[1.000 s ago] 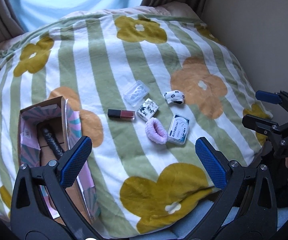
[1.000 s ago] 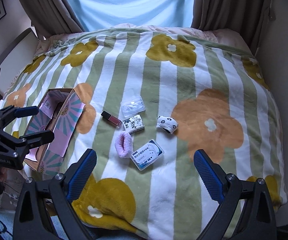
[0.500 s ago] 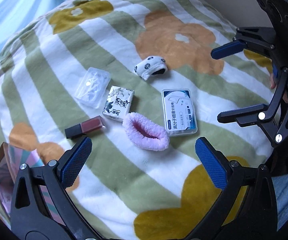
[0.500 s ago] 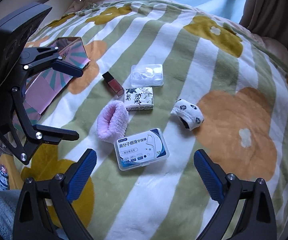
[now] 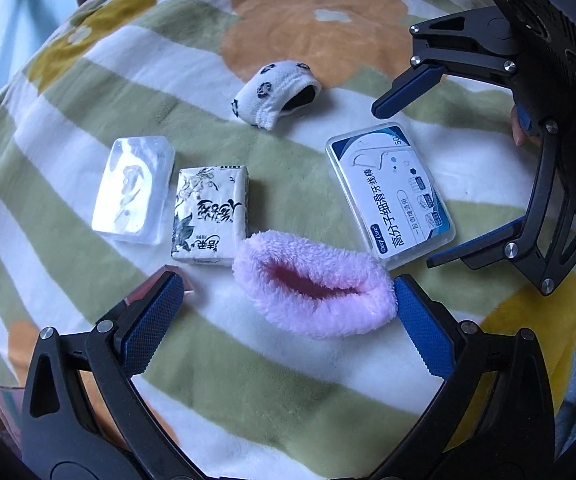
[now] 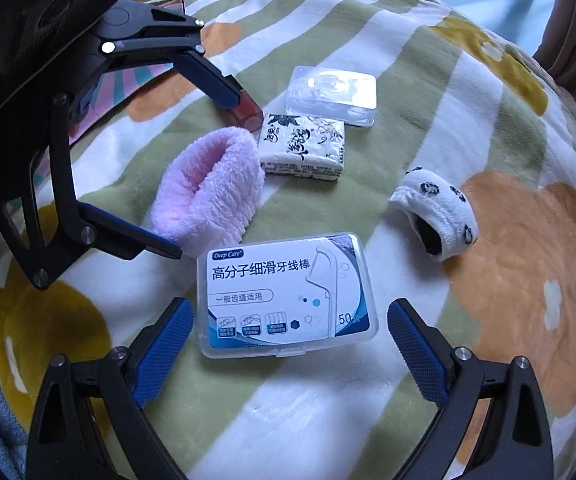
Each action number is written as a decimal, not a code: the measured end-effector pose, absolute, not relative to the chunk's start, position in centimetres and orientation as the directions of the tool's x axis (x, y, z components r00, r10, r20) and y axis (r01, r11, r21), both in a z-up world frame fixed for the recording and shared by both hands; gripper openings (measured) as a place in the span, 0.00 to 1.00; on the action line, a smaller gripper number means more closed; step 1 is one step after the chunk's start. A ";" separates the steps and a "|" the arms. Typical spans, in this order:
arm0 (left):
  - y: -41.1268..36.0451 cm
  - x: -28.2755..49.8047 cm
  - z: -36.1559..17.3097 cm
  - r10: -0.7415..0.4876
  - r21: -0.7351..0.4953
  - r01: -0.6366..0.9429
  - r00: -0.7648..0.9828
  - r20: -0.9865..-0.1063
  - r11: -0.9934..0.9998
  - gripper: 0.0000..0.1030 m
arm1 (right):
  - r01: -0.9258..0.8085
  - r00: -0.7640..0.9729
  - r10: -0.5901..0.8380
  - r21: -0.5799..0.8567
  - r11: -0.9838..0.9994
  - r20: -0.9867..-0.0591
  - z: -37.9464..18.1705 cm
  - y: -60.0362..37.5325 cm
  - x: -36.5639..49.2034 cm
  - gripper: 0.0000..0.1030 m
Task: Organize objects
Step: 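Grasp the pink hair band with the left tool while the right tool grasps the floss box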
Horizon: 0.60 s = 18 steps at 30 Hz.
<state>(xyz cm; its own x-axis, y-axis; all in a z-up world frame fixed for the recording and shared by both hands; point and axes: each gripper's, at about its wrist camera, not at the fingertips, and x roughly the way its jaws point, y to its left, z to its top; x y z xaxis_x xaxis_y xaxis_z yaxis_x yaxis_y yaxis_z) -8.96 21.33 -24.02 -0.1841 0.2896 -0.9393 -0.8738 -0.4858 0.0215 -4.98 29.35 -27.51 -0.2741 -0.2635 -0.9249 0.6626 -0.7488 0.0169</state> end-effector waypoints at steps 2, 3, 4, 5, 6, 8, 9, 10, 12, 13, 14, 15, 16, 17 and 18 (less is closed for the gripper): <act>21.7 -9.0 -24.6 0.288 0.016 -0.883 -0.170 -0.943 -0.469 0.99 | 0.669 -0.266 -0.259 0.016 -0.743 -0.929 -28.3 29.2 -5.2 0.94; 21.9 -8.9 -24.8 0.291 0.011 -0.889 -0.161 -0.943 -0.457 0.96 | 0.674 -0.262 -0.262 0.019 -0.739 -0.929 -28.5 29.1 -5.3 0.94; 22.0 -8.9 -25.0 0.295 0.004 -0.896 -0.150 -0.944 -0.444 0.90 | 0.680 -0.256 -0.272 0.027 -0.733 -0.928 -28.7 29.0 -5.3 0.94; 22.2 -8.7 -25.3 0.299 -0.008 -0.905 -0.132 -0.945 -0.425 0.85 | 0.686 -0.254 -0.281 0.032 -0.727 -0.925 -28.8 28.9 -5.4 0.94; 22.4 -8.6 -25.6 0.296 -0.018 -0.914 -0.113 -0.949 -0.405 0.71 | 0.691 -0.252 -0.284 0.034 -0.722 -0.925 -28.9 28.8 -5.4 0.93; 22.5 -8.3 -26.0 0.283 -0.015 -0.926 -0.100 -0.954 -0.378 0.64 | 0.694 -0.263 -0.275 0.016 -0.720 -0.925 -29.2 28.7 -5.4 0.86; 22.4 -8.3 -26.0 0.291 -0.020 -0.927 -0.097 -0.952 -0.374 0.59 | 0.691 -0.267 -0.266 0.008 -0.722 -0.926 -29.3 28.7 -5.5 0.84; 22.3 -8.4 -26.0 0.295 -0.031 -0.925 -0.089 -0.951 -0.378 0.55 | 0.688 -0.257 -0.278 0.027 -0.726 -0.926 -29.3 28.9 -5.7 0.84; 22.1 -8.6 -25.8 0.299 -0.048 -0.917 -0.080 -0.951 -0.396 0.51 | 0.674 -0.245 -0.295 0.057 -0.737 -0.923 -29.0 29.3 -6.0 0.84; 22.0 -8.7 -25.6 0.302 -0.051 -0.914 -0.080 -0.950 -0.403 0.47 | 0.670 -0.244 -0.297 0.061 -0.740 -0.923 -28.9 29.4 -6.0 0.84; 21.9 -8.7 -25.5 0.302 -0.050 -0.912 -0.083 -0.950 -0.408 0.45 | 0.669 -0.246 -0.296 0.060 -0.741 -0.923 -28.8 29.4 -6.0 0.84; 21.9 -8.8 -25.3 0.302 -0.049 -0.909 -0.086 -0.950 -0.414 0.42 | 0.669 -0.247 -0.293 0.056 -0.741 -0.923 -28.6 29.4 -6.0 0.84; 21.9 -8.8 -25.2 0.302 -0.048 -0.907 -0.089 -0.949 -0.419 0.40 | 0.668 -0.248 -0.292 0.055 -0.742 -0.923 -28.4 29.4 -6.0 0.84; 21.8 -8.8 -24.9 0.303 -0.049 -0.903 -0.092 -0.949 -0.426 0.39 | 0.665 -0.252 -0.292 0.055 -0.745 -0.923 -28.1 29.5 -6.0 0.84; 21.7 -8.9 -24.7 0.304 -0.050 -0.900 -0.094 -0.948 -0.433 0.38 | 0.660 -0.255 -0.293 0.055 -0.749 -0.921 -27.8 29.6 -6.1 0.84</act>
